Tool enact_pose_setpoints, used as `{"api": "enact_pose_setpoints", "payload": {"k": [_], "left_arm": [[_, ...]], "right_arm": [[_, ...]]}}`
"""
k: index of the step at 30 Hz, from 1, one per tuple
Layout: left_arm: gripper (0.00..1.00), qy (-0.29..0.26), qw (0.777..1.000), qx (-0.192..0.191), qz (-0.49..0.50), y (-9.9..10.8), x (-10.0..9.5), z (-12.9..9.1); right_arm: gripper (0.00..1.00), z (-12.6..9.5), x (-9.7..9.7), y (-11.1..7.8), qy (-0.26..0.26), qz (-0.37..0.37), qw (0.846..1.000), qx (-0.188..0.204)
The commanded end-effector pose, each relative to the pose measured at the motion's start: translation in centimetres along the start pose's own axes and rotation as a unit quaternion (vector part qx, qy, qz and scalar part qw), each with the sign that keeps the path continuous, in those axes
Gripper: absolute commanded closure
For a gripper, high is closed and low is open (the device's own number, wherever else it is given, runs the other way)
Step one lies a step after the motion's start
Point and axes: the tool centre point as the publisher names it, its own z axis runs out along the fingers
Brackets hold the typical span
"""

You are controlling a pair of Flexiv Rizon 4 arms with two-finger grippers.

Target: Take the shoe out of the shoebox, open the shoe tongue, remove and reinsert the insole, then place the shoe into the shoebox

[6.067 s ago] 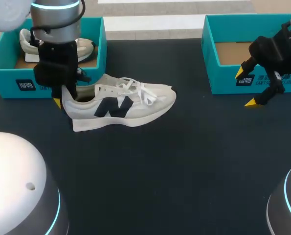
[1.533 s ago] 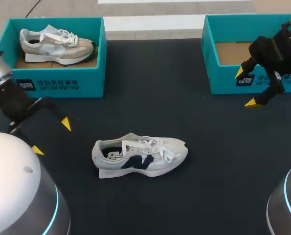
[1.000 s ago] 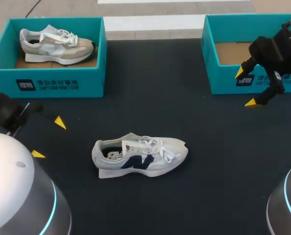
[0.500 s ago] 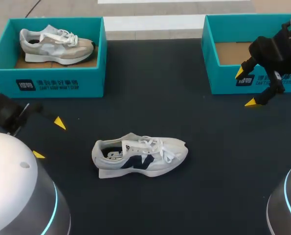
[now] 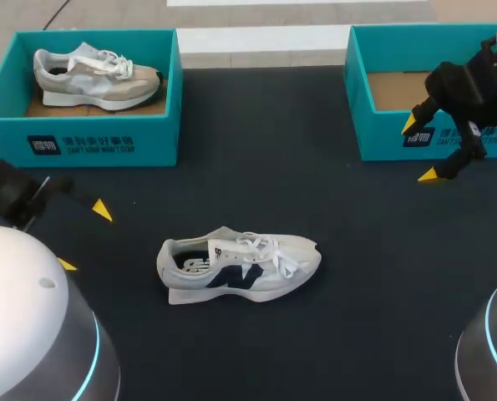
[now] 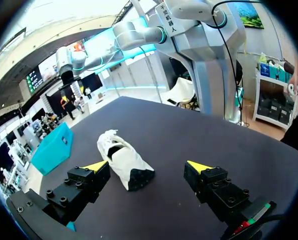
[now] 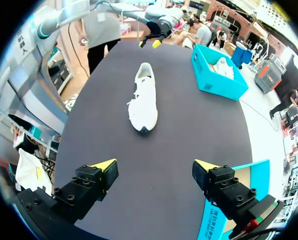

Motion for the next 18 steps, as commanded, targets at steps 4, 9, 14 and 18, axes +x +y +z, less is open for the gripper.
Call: {"api": "enact_pose_setpoints", "payload": {"k": [4,9,14,18], "left_arm": [[0.0,-0.001,1.0,-0.001,0.0,0.0,0.0,0.1],[0.0,-0.086,0.993,0.01,-0.081,0.7,-0.9,-1.4],[0.0,-0.136,0.982,-0.002,-0.134,1.1,-0.5,-1.9],[0.0,-0.17,0.97,-0.004,-0.172,2.2,-0.1,-1.7]], "right_arm": [[0.0,0.1,-0.1,0.1,0.001,0.001,1.0,0.002],[0.0,0.1,-0.1,0.1,0.001,0.001,1.0,0.002],[0.0,0.1,-0.1,0.1,0.001,0.001,1.0,0.002],[0.0,0.1,-0.1,0.1,0.001,0.001,1.0,0.002]]}}
